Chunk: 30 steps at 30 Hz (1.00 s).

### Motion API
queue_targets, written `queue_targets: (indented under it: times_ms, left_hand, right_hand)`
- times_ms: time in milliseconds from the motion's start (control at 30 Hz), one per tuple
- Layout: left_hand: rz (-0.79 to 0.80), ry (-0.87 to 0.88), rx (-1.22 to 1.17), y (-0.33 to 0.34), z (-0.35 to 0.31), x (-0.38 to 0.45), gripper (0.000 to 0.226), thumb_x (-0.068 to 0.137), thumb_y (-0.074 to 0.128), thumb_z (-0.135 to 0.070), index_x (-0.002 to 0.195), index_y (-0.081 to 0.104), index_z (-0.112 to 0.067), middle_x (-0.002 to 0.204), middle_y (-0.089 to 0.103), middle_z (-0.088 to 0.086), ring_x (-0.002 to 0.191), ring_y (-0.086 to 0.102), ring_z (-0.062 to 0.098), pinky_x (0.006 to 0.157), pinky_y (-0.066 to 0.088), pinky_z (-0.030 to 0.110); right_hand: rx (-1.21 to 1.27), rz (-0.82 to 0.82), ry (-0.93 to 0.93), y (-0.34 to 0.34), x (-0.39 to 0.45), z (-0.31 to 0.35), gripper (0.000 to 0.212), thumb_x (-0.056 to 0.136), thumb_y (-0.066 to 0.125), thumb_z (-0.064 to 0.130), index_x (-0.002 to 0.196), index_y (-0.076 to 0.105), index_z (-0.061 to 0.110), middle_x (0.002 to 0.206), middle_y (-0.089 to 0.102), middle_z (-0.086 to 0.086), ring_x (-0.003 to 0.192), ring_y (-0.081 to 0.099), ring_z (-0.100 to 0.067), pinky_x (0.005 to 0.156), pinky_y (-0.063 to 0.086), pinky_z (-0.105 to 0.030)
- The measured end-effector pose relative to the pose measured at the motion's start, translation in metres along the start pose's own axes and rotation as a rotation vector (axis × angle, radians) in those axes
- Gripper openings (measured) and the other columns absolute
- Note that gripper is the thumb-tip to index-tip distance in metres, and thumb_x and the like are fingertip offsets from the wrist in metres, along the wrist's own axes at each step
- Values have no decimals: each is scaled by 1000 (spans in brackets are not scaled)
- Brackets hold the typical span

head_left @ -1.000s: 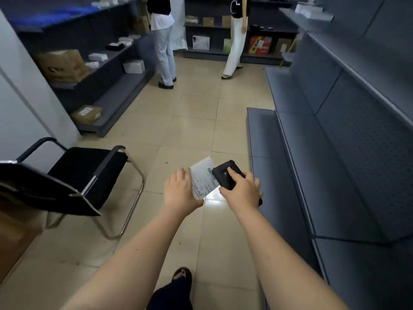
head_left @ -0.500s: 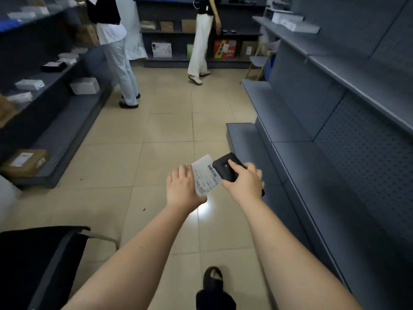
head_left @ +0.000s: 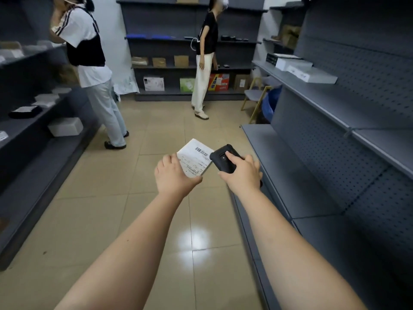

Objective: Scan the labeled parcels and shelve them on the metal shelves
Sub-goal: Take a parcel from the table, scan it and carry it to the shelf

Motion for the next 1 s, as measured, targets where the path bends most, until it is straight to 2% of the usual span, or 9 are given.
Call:
queue_targets:
  times_ms: [100, 200, 433, 567, 700, 833, 1000]
  left_hand:
    - [4, 22, -68, 18, -22, 95, 96, 65, 74, -68, 137, 44, -12, 130, 48, 5, 121, 45, 28, 103, 34, 37]
    - [-2, 123, -140, 31, -63, 191, 91, 65, 75, -65, 133, 46, -11, 128, 50, 7, 120, 47, 30, 102, 36, 38]
    - [107, 397, -270, 49, -208, 351, 90, 66, 72, -72, 131, 50, -14, 126, 51, 11, 120, 49, 32, 101, 42, 43]
    - [158, 621, -264, 69, -309, 386, 84, 69, 62, -80, 125, 58, -19, 119, 54, 13, 115, 51, 35, 98, 42, 44]
    - [219, 773, -254, 99, -409, 400, 84, 70, 57, -83, 128, 60, -22, 121, 54, 15, 115, 51, 35, 95, 43, 42]
    - [294, 861, -178, 132, -493, 400, 87, 72, 49, -88, 125, 61, -20, 120, 56, 15, 112, 53, 33, 86, 42, 38]
    - [429, 916, -185, 179, -565, 393, 80, 73, 59, -77, 127, 59, -18, 122, 52, 14, 111, 53, 33, 87, 42, 38]
  right_hand:
    - [-27, -61, 11, 3, 81, 10, 67, 80, 71, 45, 141, 44, 47, 131, 41, 4, 120, 34, -23, 104, 34, -42]
    - [-93, -161, 25, -12, 164, 19, 64, 83, 68, 46, 142, 42, 46, 139, 38, 3, 123, 32, -25, 104, 32, -41]
    - [-151, -435, 217, -96, 311, 17, 66, 83, 70, 48, 142, 43, 46, 144, 38, -1, 129, 30, -28, 109, 29, -45]
    - [-211, -525, 330, -146, 363, -5, 66, 82, 70, 49, 142, 43, 45, 139, 40, -1, 126, 33, -29, 105, 30, -42]
    - [-257, -643, 468, -196, 398, -52, 65, 82, 69, 50, 142, 43, 46, 139, 40, -2, 127, 31, -30, 105, 32, -48]
    - [-269, -705, 592, -242, 417, -105, 66, 85, 68, 48, 145, 40, 44, 146, 38, -9, 133, 29, -35, 107, 31, -49]
    - [-250, -724, 687, -280, 445, -150, 67, 87, 64, 50, 147, 33, 45, 144, 39, -8, 132, 31, -33, 104, 33, -44]
Point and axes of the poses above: each hand's wrist, its own x-axis towards the middle knuckle, its own y-axis out of the palm, z = x × y, the point moved 3 cm from there along x, towards the middle knuckle
